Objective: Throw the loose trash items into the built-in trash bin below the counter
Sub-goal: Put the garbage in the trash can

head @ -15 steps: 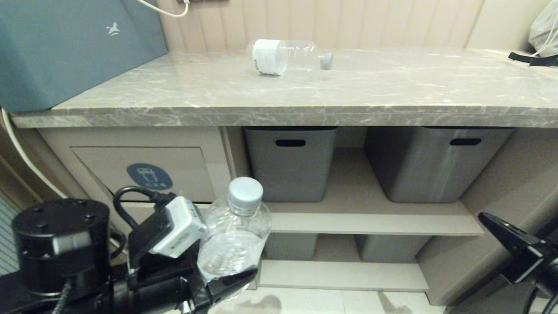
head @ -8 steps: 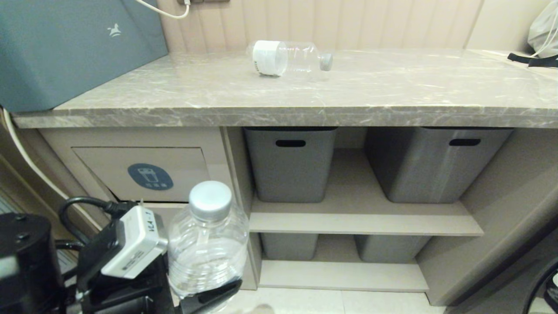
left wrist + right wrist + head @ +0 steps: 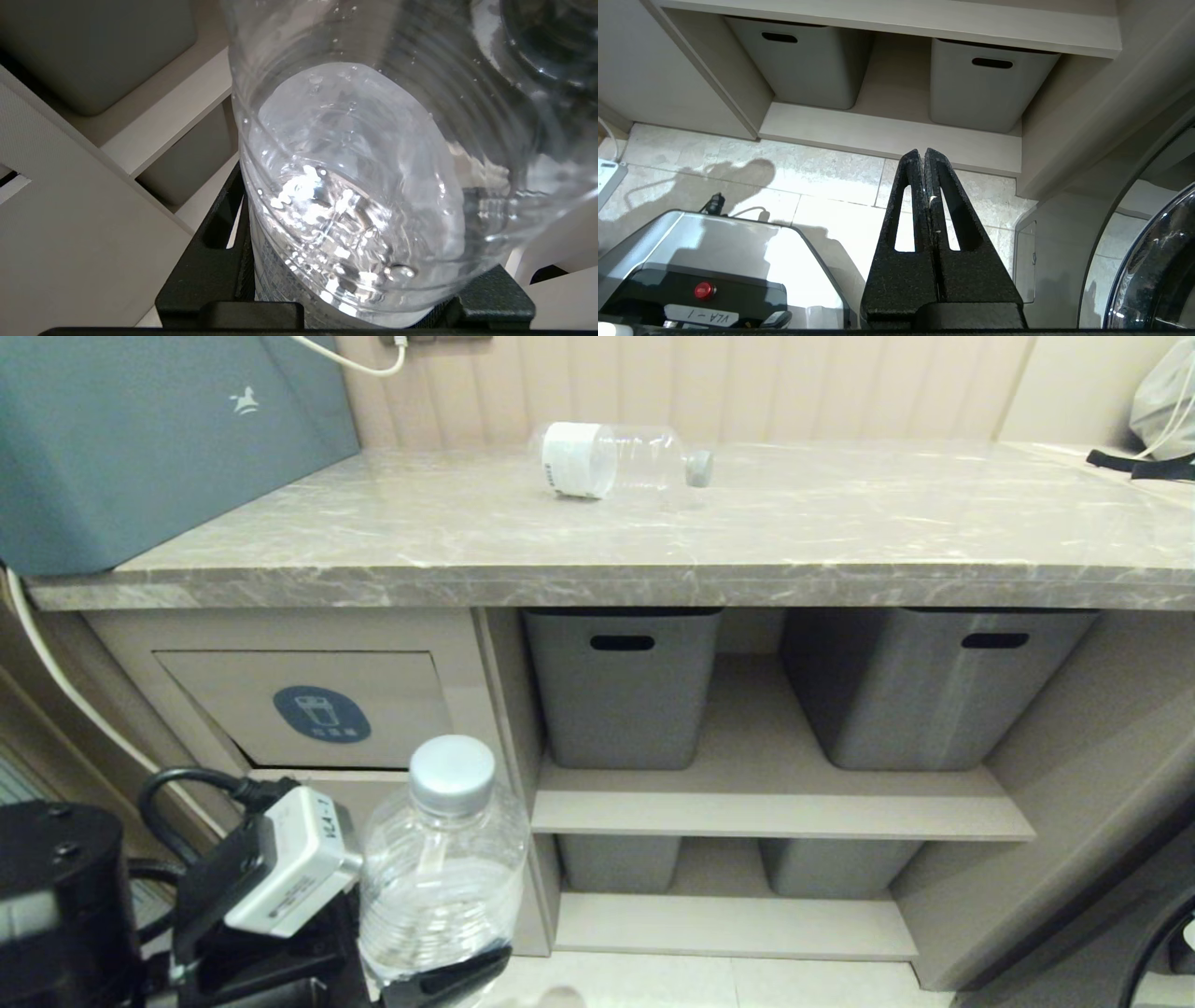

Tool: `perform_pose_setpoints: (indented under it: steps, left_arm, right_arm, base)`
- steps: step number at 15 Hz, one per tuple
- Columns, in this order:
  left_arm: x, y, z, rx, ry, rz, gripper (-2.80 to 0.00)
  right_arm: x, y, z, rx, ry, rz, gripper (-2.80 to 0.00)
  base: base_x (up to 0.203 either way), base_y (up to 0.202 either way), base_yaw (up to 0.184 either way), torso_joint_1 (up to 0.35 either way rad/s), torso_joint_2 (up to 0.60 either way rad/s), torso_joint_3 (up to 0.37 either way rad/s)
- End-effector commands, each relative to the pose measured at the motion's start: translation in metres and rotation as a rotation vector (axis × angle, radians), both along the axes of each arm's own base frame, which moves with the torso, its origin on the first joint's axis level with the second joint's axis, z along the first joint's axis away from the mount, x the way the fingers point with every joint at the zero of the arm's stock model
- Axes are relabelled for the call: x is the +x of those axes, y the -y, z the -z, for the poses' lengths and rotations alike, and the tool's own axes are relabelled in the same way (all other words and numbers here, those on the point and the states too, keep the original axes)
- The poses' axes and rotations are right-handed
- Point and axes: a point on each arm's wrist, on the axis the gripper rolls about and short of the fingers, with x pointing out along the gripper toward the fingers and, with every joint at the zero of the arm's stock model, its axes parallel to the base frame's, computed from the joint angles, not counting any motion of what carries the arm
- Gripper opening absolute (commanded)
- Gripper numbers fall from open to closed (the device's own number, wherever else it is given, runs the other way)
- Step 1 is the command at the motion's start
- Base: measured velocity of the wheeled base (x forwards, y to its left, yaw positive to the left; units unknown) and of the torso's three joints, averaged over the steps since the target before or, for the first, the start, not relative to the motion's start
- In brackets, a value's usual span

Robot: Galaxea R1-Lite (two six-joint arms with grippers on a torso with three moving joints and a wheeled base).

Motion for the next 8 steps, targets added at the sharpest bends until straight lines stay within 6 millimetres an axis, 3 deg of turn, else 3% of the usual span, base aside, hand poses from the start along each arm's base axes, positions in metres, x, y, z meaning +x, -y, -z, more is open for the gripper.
perform_pose_setpoints:
  steps: [1, 5, 8]
  left_arm:
    - [0.002, 0.002, -0.001, 0.001, 0.002, 0.002, -2.80]
    - [0.015, 0.012, -0.007, -0.004, 0.009, 0.000, -2.80]
    - [0.016, 0.013, -0.008, -0.004, 0.008, -0.004, -2.80]
  right_arm:
    - [0.000, 0.000, 0.000, -0.001, -0.001, 0.000, -2.80]
    - [0.001, 0.000, 0.000, -0.002, -0.015, 0.128, -2.80]
    - [-0.012, 0.000, 0.001, 0.010, 0.163, 0.143, -2.80]
  base:
    - [0.000, 0.000, 0.000, 0.000, 0.00, 0.000]
    - [0.000, 0.000, 0.000, 0.000, 0.00, 0.000]
    - [0.000, 0.000, 0.000, 0.000, 0.00, 0.000]
